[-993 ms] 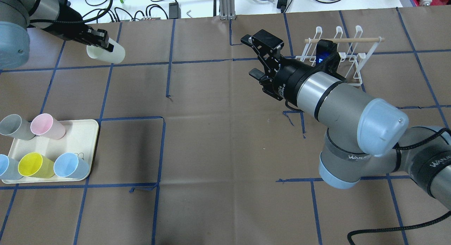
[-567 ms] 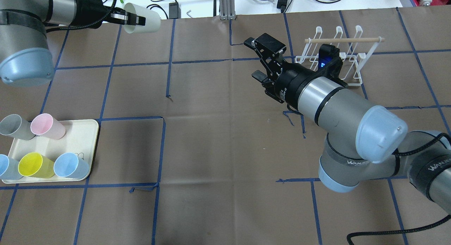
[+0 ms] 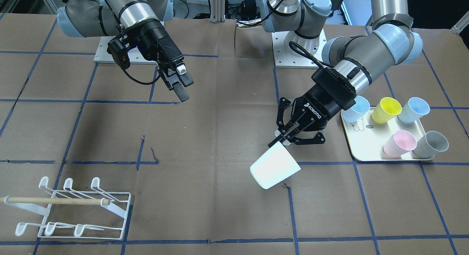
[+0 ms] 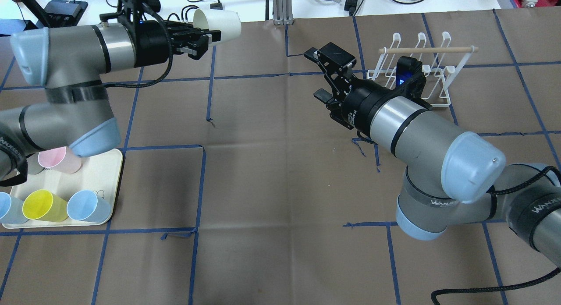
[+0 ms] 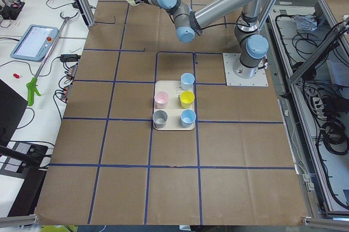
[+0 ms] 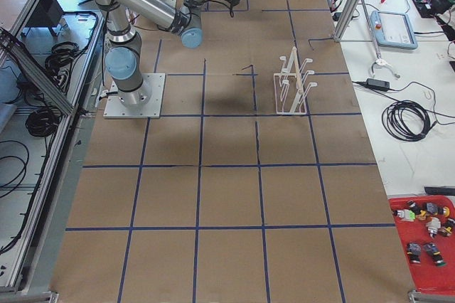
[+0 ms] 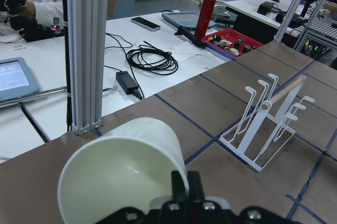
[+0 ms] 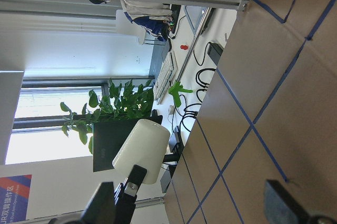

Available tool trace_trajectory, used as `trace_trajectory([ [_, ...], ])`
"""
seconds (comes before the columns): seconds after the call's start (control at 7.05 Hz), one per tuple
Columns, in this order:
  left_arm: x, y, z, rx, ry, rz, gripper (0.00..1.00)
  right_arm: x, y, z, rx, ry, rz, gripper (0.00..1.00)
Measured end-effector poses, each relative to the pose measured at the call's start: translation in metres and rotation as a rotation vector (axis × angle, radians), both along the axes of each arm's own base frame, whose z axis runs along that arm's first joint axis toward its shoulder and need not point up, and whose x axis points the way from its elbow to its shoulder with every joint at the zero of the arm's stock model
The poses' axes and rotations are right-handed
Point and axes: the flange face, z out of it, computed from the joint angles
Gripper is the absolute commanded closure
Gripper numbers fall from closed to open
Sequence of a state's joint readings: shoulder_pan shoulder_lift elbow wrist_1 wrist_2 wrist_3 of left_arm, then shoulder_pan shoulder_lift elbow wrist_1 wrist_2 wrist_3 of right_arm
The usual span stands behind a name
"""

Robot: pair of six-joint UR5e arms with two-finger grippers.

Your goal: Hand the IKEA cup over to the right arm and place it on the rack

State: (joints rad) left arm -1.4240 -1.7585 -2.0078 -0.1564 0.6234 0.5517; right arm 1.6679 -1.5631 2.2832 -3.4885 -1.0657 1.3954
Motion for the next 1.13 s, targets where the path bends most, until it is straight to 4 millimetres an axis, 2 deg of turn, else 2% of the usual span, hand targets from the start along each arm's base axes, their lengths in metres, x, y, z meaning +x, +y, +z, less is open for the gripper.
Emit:
trace_trajectory([
  [0.28, -0.022, 0.041, -0.027, -0.093, 0.021, -0.062, 1.0, 0.0, 0.0, -0.002, 0.091, -0.11, -0.061, 0.0],
  [0.43, -0.026, 0.052, -0.033, -0.112, 0.032, -0.078, 1.0, -0.001, -0.001, -0.003, 0.124, -0.151, -0.093, 0.0],
  [0.85, -0.029, 0.059, -0.037, -0.115, 0.056, -0.102, 1.0, 0.001, -0.01, -0.018, 0.206, -0.145, -0.145, 0.0],
  [1.13, -0.03, 0.059, -0.038, -0.112, 0.063, -0.11, 1.0, 0.017, -0.025, -0.029, 0.239, -0.134, -0.12, 0.0],
])
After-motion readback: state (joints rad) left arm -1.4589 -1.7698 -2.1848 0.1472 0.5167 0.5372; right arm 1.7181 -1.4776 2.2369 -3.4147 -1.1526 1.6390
